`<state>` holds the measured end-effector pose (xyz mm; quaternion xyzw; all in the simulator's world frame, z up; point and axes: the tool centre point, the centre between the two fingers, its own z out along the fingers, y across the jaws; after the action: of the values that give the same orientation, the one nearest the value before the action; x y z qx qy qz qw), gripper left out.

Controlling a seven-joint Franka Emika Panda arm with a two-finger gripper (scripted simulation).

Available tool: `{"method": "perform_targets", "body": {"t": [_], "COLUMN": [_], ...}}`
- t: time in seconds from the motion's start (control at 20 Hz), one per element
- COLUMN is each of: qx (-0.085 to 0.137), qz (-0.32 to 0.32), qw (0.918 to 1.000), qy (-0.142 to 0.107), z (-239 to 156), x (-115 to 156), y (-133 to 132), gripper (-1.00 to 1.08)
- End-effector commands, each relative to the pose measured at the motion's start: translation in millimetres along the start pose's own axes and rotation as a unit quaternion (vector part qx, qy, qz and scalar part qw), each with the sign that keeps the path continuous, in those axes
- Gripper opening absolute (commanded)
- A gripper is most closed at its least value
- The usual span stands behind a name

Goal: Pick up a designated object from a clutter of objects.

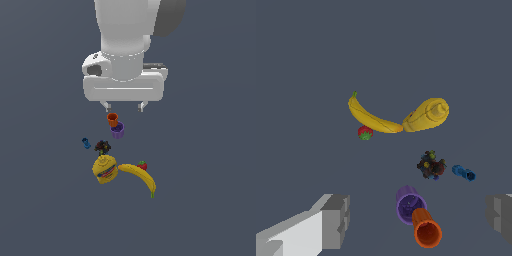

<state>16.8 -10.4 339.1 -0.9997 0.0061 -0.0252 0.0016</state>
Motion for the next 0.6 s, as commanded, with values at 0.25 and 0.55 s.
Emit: {"method": "perform_targets", "body": {"t": [0.25,0.55], "qx": [0.006,0.013], "qz": [-0.002,-0.004], "qw": [1.0000,0.9999], "qy": [0.003,0.006], "z": [-1,-2], "x": [2,3], "y": [-12,-28], "gripper": [1.00,1.00]}}
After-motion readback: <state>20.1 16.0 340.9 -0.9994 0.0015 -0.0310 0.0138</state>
